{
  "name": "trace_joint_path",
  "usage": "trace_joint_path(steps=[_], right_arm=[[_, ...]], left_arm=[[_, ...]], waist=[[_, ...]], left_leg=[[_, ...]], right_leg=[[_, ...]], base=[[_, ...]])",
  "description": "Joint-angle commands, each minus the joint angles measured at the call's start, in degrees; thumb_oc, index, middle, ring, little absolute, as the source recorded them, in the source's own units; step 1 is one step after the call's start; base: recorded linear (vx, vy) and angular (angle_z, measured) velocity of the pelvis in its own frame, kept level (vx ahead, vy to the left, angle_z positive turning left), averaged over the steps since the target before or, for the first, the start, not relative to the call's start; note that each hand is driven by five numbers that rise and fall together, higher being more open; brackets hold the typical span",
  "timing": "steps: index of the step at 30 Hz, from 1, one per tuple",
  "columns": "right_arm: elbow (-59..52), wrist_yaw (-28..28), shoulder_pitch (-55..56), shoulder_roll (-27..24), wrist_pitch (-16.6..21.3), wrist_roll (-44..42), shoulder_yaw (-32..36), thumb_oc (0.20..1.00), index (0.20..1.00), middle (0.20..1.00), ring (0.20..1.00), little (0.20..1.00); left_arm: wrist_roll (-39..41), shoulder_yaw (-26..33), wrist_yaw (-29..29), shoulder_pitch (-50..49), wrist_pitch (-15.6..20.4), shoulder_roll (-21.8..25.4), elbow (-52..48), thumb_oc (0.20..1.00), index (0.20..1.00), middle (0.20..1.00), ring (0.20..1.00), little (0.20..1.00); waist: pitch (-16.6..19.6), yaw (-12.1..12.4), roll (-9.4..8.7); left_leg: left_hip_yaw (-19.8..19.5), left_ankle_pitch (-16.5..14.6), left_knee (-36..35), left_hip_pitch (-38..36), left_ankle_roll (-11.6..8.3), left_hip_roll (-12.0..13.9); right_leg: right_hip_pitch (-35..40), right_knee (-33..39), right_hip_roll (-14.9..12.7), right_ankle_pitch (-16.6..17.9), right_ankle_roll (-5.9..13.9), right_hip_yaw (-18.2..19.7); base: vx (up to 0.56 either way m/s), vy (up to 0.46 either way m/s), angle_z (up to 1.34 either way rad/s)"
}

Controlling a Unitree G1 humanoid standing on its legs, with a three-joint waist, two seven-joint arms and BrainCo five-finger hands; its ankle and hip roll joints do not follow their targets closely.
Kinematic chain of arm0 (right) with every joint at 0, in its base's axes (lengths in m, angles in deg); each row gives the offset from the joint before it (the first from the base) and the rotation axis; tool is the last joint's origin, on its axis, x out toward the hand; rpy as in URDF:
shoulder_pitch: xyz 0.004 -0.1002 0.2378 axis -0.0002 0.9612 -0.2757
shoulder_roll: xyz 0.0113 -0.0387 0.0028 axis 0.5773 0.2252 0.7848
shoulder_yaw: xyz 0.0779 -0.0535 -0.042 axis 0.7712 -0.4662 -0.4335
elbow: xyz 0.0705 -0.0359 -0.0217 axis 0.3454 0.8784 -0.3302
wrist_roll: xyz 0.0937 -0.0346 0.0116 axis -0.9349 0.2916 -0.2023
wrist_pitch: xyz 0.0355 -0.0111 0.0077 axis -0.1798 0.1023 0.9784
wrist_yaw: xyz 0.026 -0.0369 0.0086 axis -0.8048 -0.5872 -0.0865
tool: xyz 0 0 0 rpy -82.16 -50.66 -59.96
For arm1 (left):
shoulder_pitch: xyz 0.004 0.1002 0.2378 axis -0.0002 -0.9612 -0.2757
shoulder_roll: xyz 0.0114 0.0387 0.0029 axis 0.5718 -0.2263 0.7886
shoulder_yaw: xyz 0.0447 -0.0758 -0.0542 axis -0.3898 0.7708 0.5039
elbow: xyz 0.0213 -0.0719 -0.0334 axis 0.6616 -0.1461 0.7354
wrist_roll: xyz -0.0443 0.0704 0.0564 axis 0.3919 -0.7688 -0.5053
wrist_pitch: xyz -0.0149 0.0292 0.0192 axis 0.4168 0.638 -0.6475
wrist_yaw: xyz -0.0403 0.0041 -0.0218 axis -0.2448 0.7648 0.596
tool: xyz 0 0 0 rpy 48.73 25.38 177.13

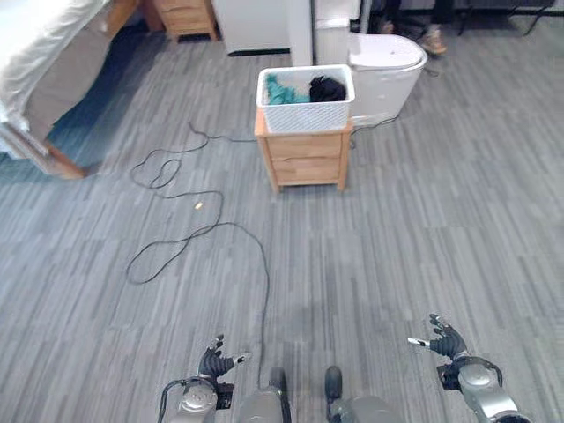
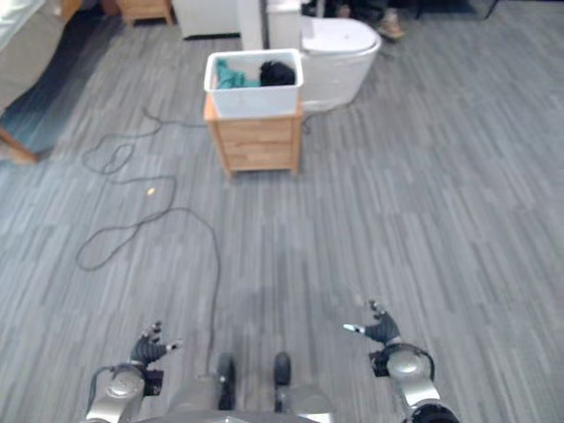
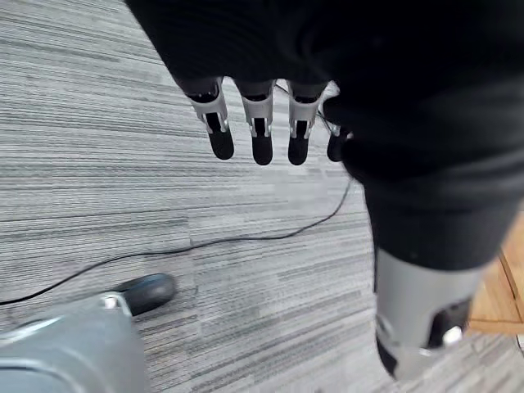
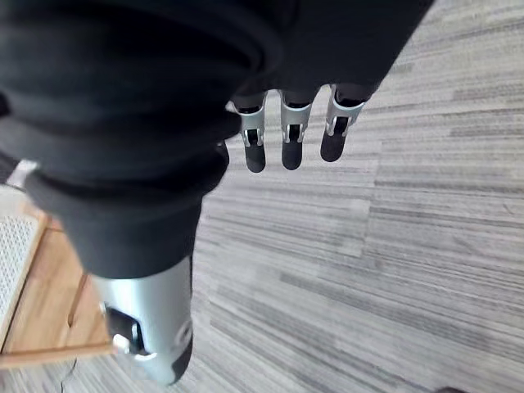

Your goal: Grab the laundry basket,head to the washer,open it,put in the laundry and shut it.

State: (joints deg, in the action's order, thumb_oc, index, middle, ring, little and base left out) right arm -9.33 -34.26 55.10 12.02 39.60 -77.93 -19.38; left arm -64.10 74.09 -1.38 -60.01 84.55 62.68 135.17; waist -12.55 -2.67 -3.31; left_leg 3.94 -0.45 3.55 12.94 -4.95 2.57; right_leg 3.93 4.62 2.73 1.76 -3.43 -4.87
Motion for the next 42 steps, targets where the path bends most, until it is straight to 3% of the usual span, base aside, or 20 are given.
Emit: trace_joint_path(steps=[1, 5, 7, 10, 12, 14, 17, 21, 26, 28, 29, 30, 31, 34, 35, 37, 39, 40, 42], right_arm=[[-0.5, 1.3, 1.5, -1.1, 1.8, -1.2, 0.3, 1.000, 1.000, 1.000, 1.000, 1.000], [0.2, 1.3, 1.2, -0.7, 2.0, -0.7, 0.3, 1.000, 1.000, 1.000, 1.000, 1.000], [-0.1, 0.8, 1.8, 0.0, 2.0, -0.1, 0.3, 1.000, 1.000, 1.000, 1.000, 1.000], [-1.2, 0.3, 1.8, 0.4, 2.1, 0.4, 0.0, 1.000, 1.000, 1.000, 1.000, 1.000], [-2.2, 0.0, 1.3, 0.7, 2.2, 0.8, -0.3, 1.000, 1.000, 1.000, 1.000, 1.000], [-3.3, 0.2, -0.1, 1.2, 2.2, 1.0, -0.7, 1.000, 1.000, 1.000, 1.000, 1.000], [-3.6, 0.0, -0.5, 1.3, 2.0, 1.4, -1.2, 1.000, 1.000, 1.000, 1.000, 1.000], [-4.2, -0.1, -0.9, 0.6, 1.6, 1.7, -1.7, 1.000, 1.000, 1.000, 1.000, 1.000], [-2.9, 0.0, -0.7, 0.6, 1.2, 1.7, -1.5, 1.000, 1.000, 1.000, 1.000, 1.000], [-2.5, -0.2, -0.4, 0.6, 1.2, 1.5, -1.2, 1.000, 1.000, 1.000, 1.000, 1.000], [-2.2, -0.1, 0.6, 0.1, 1.5, 1.2, -0.3, 1.000, 1.000, 1.000, 1.000, 1.000], [-2.7, 0.3, 1.1, -0.7, 1.7, 0.8, 0.4, 1.000, 1.000, 1.000, 1.000, 1.000], [-2.7, 0.3, 1.1, -0.7, 1.7, 0.8, 0.4, 1.000, 1.000, 1.000, 1.000, 1.000], [-3.6, 0.5, 1.3, -1.4, 1.7, -0.2, 0.7, 1.000, 1.000, 1.000, 1.000, 1.000], [-3.3, 0.7, 1.3, -1.6, 1.4, -0.2, 0.5, 1.000, 1.000, 1.000, 1.000, 1.000], [-3.3, 1.0, 1.3, -1.9, 1.4, -0.1, 0.5, 1.000, 1.000, 1.000, 1.000, 1.000], [-3.7, 1.2, 1.5, -2.3, 1.2, 0.2, 0.6, 1.000, 1.000, 1.000, 1.000, 1.000], [-3.7, 1.2, 1.5, -2.3, 1.2, 0.2, 0.6, 1.000, 1.000, 1.000, 1.000, 1.000], [-3.4, 1.8, 1.6, -2.5, 1.4, 0.6, 0.5, 1.000, 1.000, 1.000, 1.000, 1.000]], left_arm=[[0.8, 0.7, 1.7, 0.2, 0.8, 2.3, -0.6, 1.000, 1.000, 1.000, 1.000, 1.000], [0.2, 1.4, 1.7, -0.2, 0.6, 2.1, 0.8, 1.000, 1.000, 1.000, 1.000, 1.000], [-0.3, 2.0, 1.7, -1.3, 0.9, 2.5, 0.8, 1.000, 1.000, 1.000, 1.000, 1.000], [-0.3, 2.2, 1.7, -1.5, 0.9, 2.8, 0.5, 1.000, 1.000, 1.000, 1.000, 1.000], [0.1, 2.2, 1.9, -1.4, 0.8, 3.1, -0.4, 1.000, 1.000, 1.000, 1.000, 1.000], [0.6, 2.0, 2.7, -0.1, 0.9, 3.5, -0.7, 1.000, 1.000, 1.000, 1.000, 1.000], [0.9, 1.8, 2.8, 0.4, 1.1, 3.5, -0.7, 1.000, 1.000, 1.000, 1.000, 1.000], [1.3, 1.2, 2.9, 0.6, 1.0, 3.4, -1.0, 1.000, 1.000, 1.000, 1.000, 1.000], [0.3, 1.4, 3.0, 1.6, 1.1, 2.0, 1.9, 1.000, 1.000, 1.000, 1.000, 1.000], [-0.3, 1.2, 2.7, 1.7, 1.3, 1.6, 2.7, 1.000, 1.000, 1.000, 1.000, 1.000], [-0.6, 0.8, 2.6, 1.2, 1.4, 0.9, 2.8, 1.000, 1.000, 1.000, 1.000, 1.000], [-0.4, 0.4, 2.3, 0.8, 1.3, 0.4, 1.9, 1.000, 1.000, 1.000, 1.000, 1.000], [-0.4, 0.4, 2.3, 0.8, 1.3, 0.4, 1.9, 1.000, 1.000, 1.000, 1.000, 1.000], [-0.5, 0.0, 2.3, 0.6, 1.2, 0.4, 1.4, 1.000, 1.000, 1.000, 1.000, 1.000], [-0.6, 0.0, 2.2, 0.9, 1.0, 0.4, 1.4, 1.000, 1.000, 1.000, 1.000, 1.000], [-0.8, -0.1, 2.2, 1.0, 0.9, 0.4, 1.6, 1.000, 1.000, 1.000, 1.000, 1.000], [-0.9, -0.2, 2.3, 0.8, 0.7, 0.6, 0.9, 1.000, 1.000, 1.000, 1.000, 1.000], [-0.9, -0.2, 2.3, 0.8, 0.7, 0.6, 0.9, 1.000, 1.000, 1.000, 1.000, 1.000], [-0.9, 0.0, 2.6, 0.9, 0.5, 0.6, 1.2, 1.000, 1.000, 1.000, 1.000, 1.000]], waist=[[-0.4, 1.4, 0.43], [0.4, 2.4, 0.38], [1.9, 2.9, -0.03], [2.9, 3.3, -1.00], [3.0, 3.1, -1.81], [2.3, 2.6, -1.63], [1.8, 1.9, -0.30], [0.2, 0.0, 1.65], [-1.5, -2.4, 1.34], [-1.2, -2.9, 1.04], [0.1, -3.3, 1.20], [1.0, -3.7, 1.48], [1.1, -3.8, 1.55], [1.8, -3.8, 1.43], [1.9, -3.4, 1.04], [2.0, -3.0, 0.66], [1.5, -2.0, 1.11], [1.5, -2.0, 1.08], [0.7, -1.3, 2.02]], left_leg=[[1.3, 5.7, -3.7, 0.5, 0.71, 0.2], [4.8, 6.8, -6.1, 1.4, 0.80, 1.1], [6.4, 8.1, -3.1, 0.6, 1.58, 1.0], [7.2, 5.9, -0.1, 0.4, 2.89, -0.2], [7.6, 3.0, 1.5, -1.1, 4.70, -1.9], [7.8, -0.5, 2.9, -3.7, 6.93, -3.5], [7.5, -1.5, 1.9, -6.8, 7.49, -3.6], [6.2, -3.3, -0.8, -12.0, 7.27, -3.8], [3.1, -6.8, -1.6, -17.3, 6.54, -5.8], [1.6, -9.2, -0.6, -19.2, 6.55, -7.1], [1.6, -11.7, 3.3, -20.2, 5.02, -7.2], [4.6, -9.7, 9.7, -18.5, 2.69, -4.6], [4.5, -9.9, 10.1, -18.3, 2.64, -4.5], [8.5, -5.9, 16.2, -15.4, 1.15, -0.5], [10.5, -5.8, 15.2, -13.5, 1.71, 0.9], [10.9, -6.6, 13.3, -12.2, 2.19, 1.1], [10.9, -1.9, 6.9, -8.9, 1.02, 3.0], [10.9, -1.8, 6.6, -9.1, 0.98, 3.0], [9.9, 4.5, 1.1, -7.0, -0.76, 5.3]], right_leg=[[0.4, -5.2, -2.2, -10.3, 7.01, -0.5], [5.5, -5.9, -1.1, -13.5, 6.78, 1.9], [7.5, -7.0, -1.9, -14.1, 7.31, 3.2], [7.3, -10.3, -3.5, -13.8, 8.83, 3.7], [4.5, -18.7, -5.0, -10.6, 10.82, 4.4], [-2.1, -29.8, -6.5, -3.7, 13.34, 4.5], [-6.8, -31.8, -6.0, -3.6, 12.81, 3.6], [-12.8, -25.4, -6.2, -7.4, 10.96, -1.1], [-19.2, -9.6, -6.6, -1.9, 12.65, -1.0], [-19.0, -8.7, -6.7, -0.6, 12.90, 0.7], [-16.6, -8.3, -7.6, 0.7, 11.94, 0.1], [-13.6, -7.2, -8.3, 0.3, 10.98, -2.5], [-13.6, -7.2, -8.2, 0.4, 10.95, -2.6], [-9.4, -5.3, -7.7, -1.7, 9.53, -4.5], [-7.9, -4.7, -7.9, -2.6, 9.19, -5.1], [-6.7, -4.1, -8.1, -3.2, 9.32, -5.2], [-4.6, -3.8, -7.7, -4.7, 9.20, -5.5], [-4.5, -3.8, -7.7, -4.8, 9.19, -5.6], [-2.5, -4.4, -6.9, -6.8, 8.77, -5.4]], base=[[0.41, 0.031, -0.49], [0.45, 0.086, -0.27], [0.49, 0.145, -0.33], [0.39, 0.146, -0.47], [0.35, 0.163, -0.36], [0.34, 0.154, -0.20], [0.22, 0.088, 0.02], [0.26, 0.024, 0.06], [0.35, -0.093, 0.14], [0.53, -0.241, 0.61], [0.69, -0.376, 1.32], [0.53, -0.308, 1.38], [0.26, -0.188, 1.29], [0.23, -0.153, 0.27], [0.29, -0.144, -0.03], [0.21, -0.066, 0.18], [0.21, -0.023, 0.03], [0.18, 0.017, -0.37], [0.23, 0.043, -0.46]])
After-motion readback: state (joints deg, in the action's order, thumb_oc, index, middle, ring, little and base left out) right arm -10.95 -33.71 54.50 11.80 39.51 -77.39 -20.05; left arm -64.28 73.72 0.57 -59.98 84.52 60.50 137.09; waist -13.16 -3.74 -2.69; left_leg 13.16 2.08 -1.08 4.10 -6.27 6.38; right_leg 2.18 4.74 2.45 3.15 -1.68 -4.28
